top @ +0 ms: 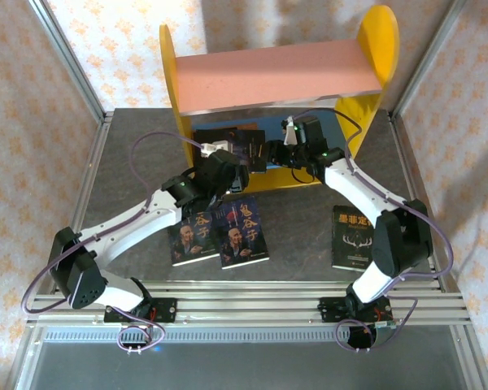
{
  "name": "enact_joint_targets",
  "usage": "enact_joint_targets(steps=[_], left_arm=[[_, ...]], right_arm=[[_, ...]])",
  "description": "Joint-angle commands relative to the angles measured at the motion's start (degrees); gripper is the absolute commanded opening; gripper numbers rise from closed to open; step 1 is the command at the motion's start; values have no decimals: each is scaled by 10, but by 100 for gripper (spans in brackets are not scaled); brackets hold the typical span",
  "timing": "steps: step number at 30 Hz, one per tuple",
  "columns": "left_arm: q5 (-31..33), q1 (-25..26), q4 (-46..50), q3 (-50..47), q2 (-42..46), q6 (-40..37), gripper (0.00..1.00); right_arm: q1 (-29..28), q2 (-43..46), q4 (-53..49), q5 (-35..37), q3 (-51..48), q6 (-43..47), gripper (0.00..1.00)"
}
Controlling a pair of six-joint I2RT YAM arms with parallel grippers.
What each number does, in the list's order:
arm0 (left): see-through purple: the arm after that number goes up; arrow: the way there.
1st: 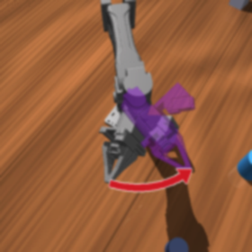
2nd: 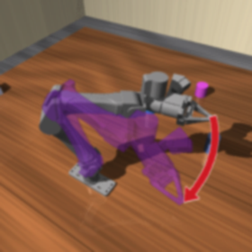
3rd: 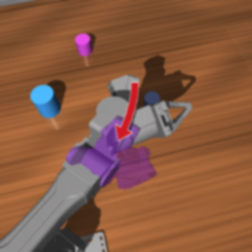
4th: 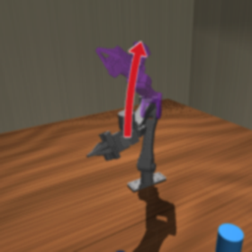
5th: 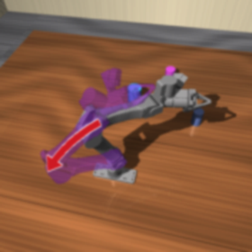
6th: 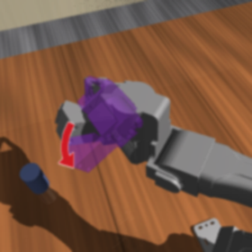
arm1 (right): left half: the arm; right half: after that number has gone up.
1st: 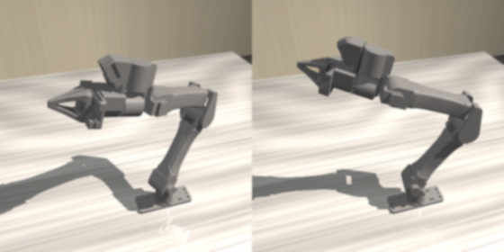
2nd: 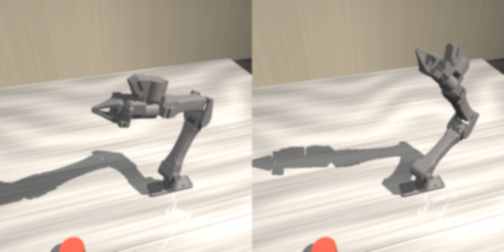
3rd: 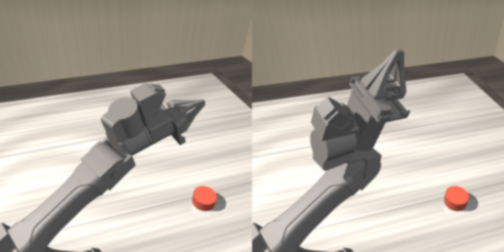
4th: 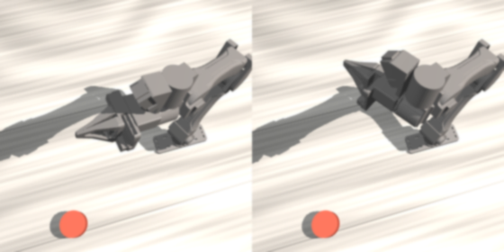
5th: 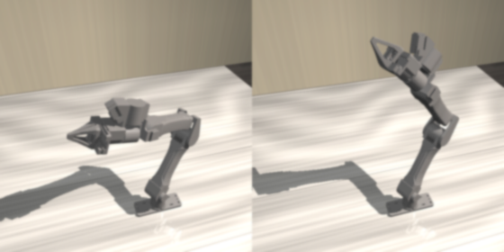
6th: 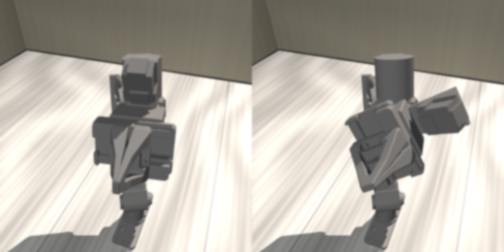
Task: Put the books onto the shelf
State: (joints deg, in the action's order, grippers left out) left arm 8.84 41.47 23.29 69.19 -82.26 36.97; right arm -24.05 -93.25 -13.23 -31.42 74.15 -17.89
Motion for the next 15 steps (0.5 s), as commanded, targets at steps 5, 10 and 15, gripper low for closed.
enact_joint_targets(steps=[5, 10, 15], left_arm=[[-19, -13, 7, 13, -14, -12, 59], [-24, -19, 4, 11, -14, -14, 59], [-35, -28, -2, 7, -19, -14, 59]], right_arm=[[-7, -11, -6, 3, 30, 10, 32], [-9, -17, -5, -3, 40, 13, 29], [-11, -31, -10, -18, 59, 14, 28]])
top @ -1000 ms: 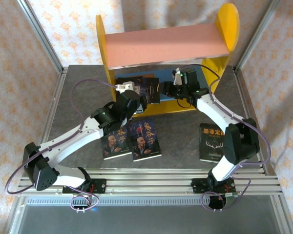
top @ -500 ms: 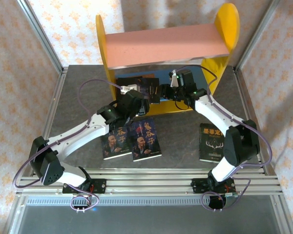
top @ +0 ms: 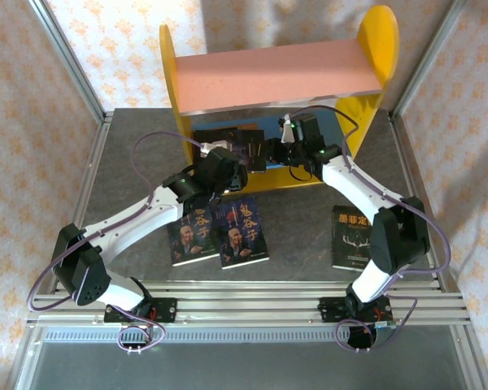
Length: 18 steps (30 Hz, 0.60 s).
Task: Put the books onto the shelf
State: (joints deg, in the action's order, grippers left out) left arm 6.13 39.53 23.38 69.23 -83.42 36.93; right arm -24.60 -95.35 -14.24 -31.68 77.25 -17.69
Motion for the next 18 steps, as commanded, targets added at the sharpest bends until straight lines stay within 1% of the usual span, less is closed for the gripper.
enact_joint_targets(steps=[1, 18], left_arm=[[-9, -10, -6, 6, -9, -12, 59], [-9, -24, -14, 10, -16, -28, 58]], right_arm=[[-5, -11, 0, -16, 30, 11, 28], [-7, -32, -9, -26, 68, 17, 27]])
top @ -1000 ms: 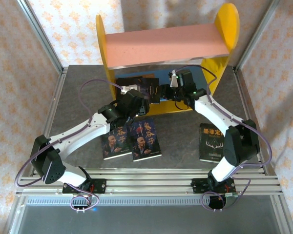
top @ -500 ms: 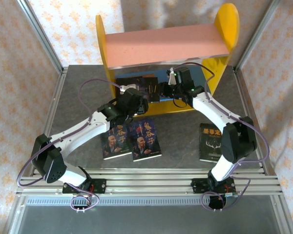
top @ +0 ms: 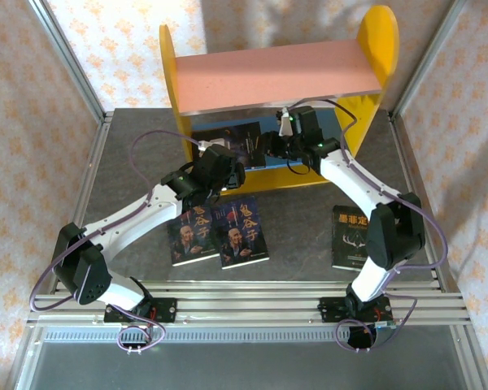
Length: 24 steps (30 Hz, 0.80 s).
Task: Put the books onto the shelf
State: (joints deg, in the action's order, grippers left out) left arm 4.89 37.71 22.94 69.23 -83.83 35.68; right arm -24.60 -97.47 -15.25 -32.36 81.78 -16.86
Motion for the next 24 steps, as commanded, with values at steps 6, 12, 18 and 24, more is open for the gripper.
enact_joint_targets(steps=[6, 12, 18, 24], left_arm=[[3, -9, -10, 17, -19, -21, 58], [1, -15, -10, 20, -24, -24, 58], [5, -18, -13, 14, -17, -26, 58], [2, -22, -12, 12, -15, -28, 58]], right_arm=[[-7, -17, -1, -19, 31, 11, 27], [-8, -36, -26, -15, 67, 24, 29], [-7, -21, -42, 8, 58, 31, 36], [-8, -6, -44, 19, 34, 32, 37]])
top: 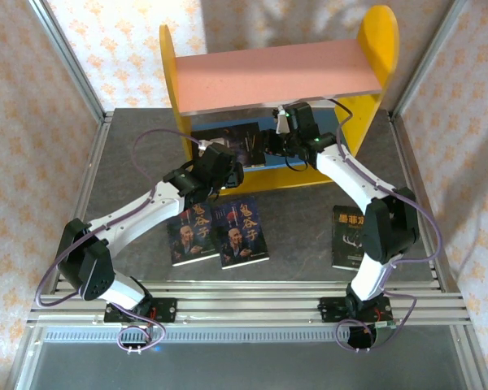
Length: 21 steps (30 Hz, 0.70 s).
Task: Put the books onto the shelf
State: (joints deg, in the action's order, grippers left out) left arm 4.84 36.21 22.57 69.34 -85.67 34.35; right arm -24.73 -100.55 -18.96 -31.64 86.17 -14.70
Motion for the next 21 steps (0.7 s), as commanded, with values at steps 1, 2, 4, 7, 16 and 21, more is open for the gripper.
enact_joint_targets(steps=[1, 2, 4, 7, 16, 21], left_arm=[[2, -8, -9, 12, 3, -15, 58], [2, -9, -9, 11, 3, -15, 58], [1, -9, -10, 10, 3, -15, 58], [1, -11, -11, 9, 2, -14, 58], [-2, -14, -12, 10, 1, -15, 58], [-2, -15, -13, 11, 0, -16, 58]], right_arm=[[-6, 27, -7, 11, -12, 10, 37], [-6, 28, -6, 12, -14, 10, 37], [-6, 30, -7, 15, -18, 10, 37], [-6, 34, -8, 18, -21, 11, 37], [-7, 33, -5, 13, -25, 12, 37], [-8, 27, -5, 7, -17, 12, 36]])
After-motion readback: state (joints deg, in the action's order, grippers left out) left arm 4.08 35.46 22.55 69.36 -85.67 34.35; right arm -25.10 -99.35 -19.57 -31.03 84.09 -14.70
